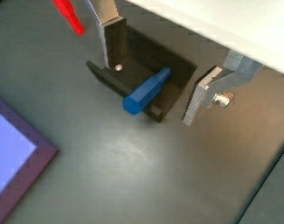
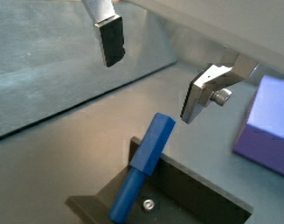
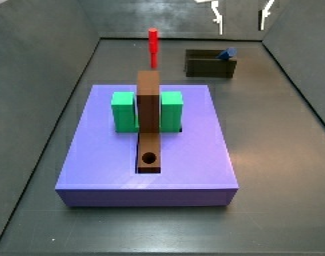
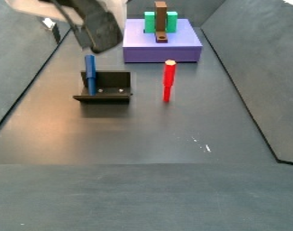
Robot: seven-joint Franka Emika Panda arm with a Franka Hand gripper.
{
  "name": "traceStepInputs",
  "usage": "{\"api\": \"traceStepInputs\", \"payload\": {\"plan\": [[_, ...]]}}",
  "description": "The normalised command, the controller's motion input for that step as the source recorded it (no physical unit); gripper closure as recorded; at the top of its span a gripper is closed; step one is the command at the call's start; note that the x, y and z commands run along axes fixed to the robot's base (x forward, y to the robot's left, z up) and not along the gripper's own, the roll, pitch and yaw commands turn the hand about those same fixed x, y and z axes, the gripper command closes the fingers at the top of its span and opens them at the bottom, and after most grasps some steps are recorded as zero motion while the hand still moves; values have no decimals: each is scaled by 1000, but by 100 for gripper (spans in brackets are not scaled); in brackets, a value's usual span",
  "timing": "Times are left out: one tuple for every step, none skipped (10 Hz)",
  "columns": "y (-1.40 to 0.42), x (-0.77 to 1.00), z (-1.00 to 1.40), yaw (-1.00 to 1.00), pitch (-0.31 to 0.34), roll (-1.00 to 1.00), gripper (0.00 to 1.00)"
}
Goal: Pick up the blue object. Move up. Place the blue object on the fixture. Regrasp the blue object. Move to above the board. Insert the blue object.
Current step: Regrasp the blue object.
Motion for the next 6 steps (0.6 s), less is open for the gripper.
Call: {"api": "traceStepInputs", "payload": {"plan": [[-114, 0, 26, 211, 0, 1000, 0], [-111, 0, 17, 223, 6, 1000, 0], [-111, 0, 11, 229, 37, 1000, 0], [-114, -6, 14, 229, 89, 1000, 0], [-129, -74, 29, 220, 151, 1000, 0], [-129, -74, 34, 226, 163, 1000, 0]]}}
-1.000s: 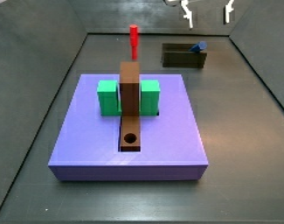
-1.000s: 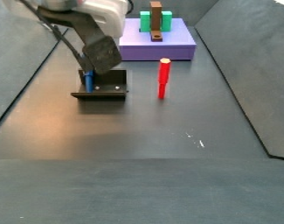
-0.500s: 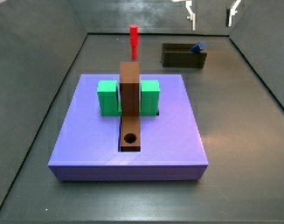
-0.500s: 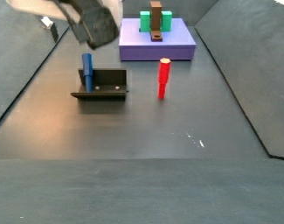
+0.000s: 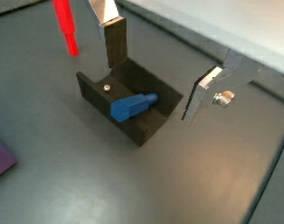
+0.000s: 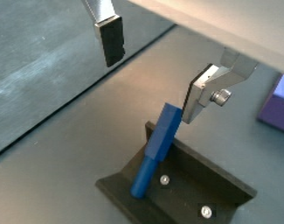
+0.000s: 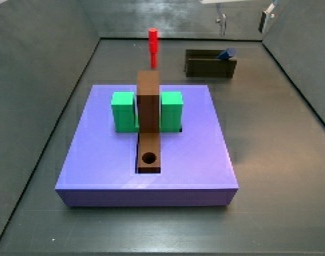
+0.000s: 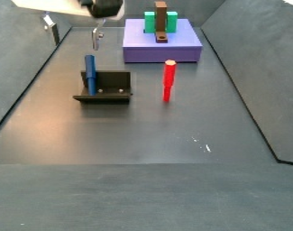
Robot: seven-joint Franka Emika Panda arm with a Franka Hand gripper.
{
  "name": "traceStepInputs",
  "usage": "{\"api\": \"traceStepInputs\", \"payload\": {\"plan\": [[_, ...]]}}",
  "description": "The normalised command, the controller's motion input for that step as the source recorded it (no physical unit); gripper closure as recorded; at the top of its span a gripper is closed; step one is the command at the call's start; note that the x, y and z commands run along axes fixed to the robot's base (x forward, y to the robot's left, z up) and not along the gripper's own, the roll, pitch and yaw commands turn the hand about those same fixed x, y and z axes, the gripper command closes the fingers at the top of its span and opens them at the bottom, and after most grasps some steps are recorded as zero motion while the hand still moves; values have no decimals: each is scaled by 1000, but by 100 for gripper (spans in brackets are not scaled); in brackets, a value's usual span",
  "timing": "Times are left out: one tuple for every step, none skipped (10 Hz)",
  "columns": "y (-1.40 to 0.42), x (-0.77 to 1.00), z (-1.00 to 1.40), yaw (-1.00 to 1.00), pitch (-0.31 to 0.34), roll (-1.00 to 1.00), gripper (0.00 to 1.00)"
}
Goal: Pick up the blue object. Move up. Place the blue object on the fixture. Regrasp the blue object. Move to above the board. Insert the blue object.
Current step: Regrasp the blue object.
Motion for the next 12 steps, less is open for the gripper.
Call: {"api": "traceStepInputs", "payload": {"plan": [[-131, -71, 37, 231, 171, 1000, 0], [-131, -71, 37, 234, 177, 1000, 0], [-134, -77, 43, 237, 186, 1000, 0], [-131, -69, 40, 240, 183, 1000, 0], [-134, -66, 40, 240, 183, 1000, 0], [-131, -54, 40, 240, 171, 1000, 0], [-126, -46, 40, 243, 166, 1000, 0], [-109, 0, 43, 243, 166, 1000, 0], [-123, 0, 3, 243, 151, 1000, 0], [-149, 37, 0, 246, 123, 1000, 0], [-163, 66, 0, 249, 97, 1000, 0], [-157, 37, 0, 249, 117, 1000, 0]]}}
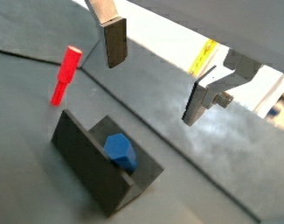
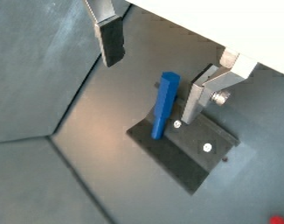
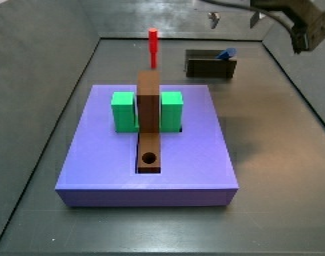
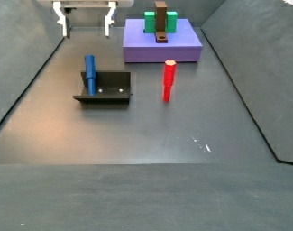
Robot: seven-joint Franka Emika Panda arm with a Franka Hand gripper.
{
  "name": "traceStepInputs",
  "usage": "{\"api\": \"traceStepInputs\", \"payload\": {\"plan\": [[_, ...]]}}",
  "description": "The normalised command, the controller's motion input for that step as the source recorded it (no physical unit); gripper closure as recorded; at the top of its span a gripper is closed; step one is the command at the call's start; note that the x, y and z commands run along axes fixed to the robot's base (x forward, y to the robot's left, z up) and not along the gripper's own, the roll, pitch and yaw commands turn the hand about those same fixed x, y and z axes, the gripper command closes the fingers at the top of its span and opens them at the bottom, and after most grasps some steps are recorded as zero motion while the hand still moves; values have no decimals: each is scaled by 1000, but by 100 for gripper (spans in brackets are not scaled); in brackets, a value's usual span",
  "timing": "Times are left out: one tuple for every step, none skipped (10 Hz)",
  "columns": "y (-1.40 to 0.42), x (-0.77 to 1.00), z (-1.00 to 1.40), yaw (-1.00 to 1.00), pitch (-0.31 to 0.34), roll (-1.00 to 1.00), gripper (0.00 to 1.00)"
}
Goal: Pick up the blue object. Move up. Place the blue object on the fixture. Regrasp the blue object. Move to above the board. Insert the blue object.
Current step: Regrasp the blue object.
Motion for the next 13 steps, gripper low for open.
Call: {"api": "traceStepInputs", "payload": {"plan": [[-174, 0, -120, 171, 169, 834, 0], [-26, 23, -157, 66, 211, 371, 0], [0, 0, -274, 0, 191, 280, 0], [-54, 17, -534, 0, 560, 223, 0], [0, 340, -474, 0, 614, 74, 0], [0, 654, -389, 0, 320, 0, 0], [80, 597, -323, 77, 137, -46, 0], [160, 551, -274, 186, 51, -117, 0], [197, 614, -289, 249, 9, -197, 0], [111, 737, -306, 294, 0, -277, 0], [9, 686, -291, 351, -154, -294, 0], [0, 460, -280, 251, -120, -151, 0], [-77, 389, -254, 206, -89, 0, 0]]}}
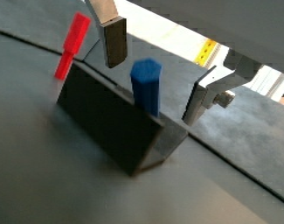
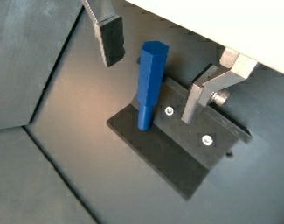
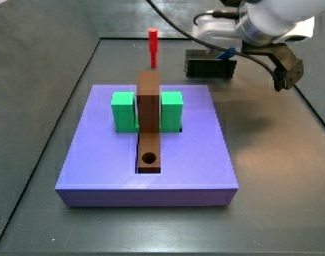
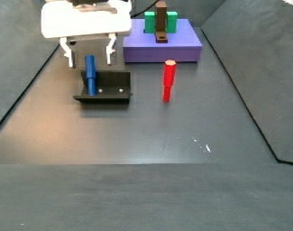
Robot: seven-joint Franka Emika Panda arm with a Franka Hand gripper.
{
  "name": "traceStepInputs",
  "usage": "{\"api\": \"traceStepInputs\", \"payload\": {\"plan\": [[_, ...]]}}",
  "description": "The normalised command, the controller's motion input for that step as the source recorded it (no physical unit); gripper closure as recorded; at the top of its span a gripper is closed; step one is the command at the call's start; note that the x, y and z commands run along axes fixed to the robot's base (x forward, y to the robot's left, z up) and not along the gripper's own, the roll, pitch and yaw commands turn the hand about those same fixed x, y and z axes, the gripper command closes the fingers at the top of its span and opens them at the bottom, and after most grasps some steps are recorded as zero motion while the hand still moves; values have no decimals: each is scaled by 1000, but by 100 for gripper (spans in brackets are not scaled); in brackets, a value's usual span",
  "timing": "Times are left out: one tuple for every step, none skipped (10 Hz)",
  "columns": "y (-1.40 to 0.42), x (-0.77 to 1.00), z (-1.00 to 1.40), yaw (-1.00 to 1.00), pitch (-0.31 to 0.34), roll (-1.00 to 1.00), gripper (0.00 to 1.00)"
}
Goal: Pick up the blue object. Move up. Place the blue object on the fixture. Regrasp the blue object. Move to above the board. Insert the blue object.
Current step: Regrasp the blue object.
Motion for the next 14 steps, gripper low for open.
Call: {"api": "traceStepInputs", "payload": {"plan": [[-49, 266, -237, 177, -40, 94, 0], [-74, 260, -194, 157, 0, 223, 0], [-91, 229, -206, 140, 0, 263, 0], [-31, 40, -171, 94, 0, 223, 0], [0, 0, -100, 43, 0, 200, 0], [0, 0, 0, 0, 0, 74, 0], [0, 0, 0, 0, 0, 0, 0], [0, 0, 0, 0, 0, 0, 100], [0, 0, 0, 0, 0, 0, 100], [0, 0, 0, 0, 0, 0, 100], [0, 0, 0, 0, 0, 0, 100], [0, 0, 0, 0, 0, 0, 100], [0, 0, 0, 0, 0, 0, 100], [0, 0, 0, 0, 0, 0, 100]]}}
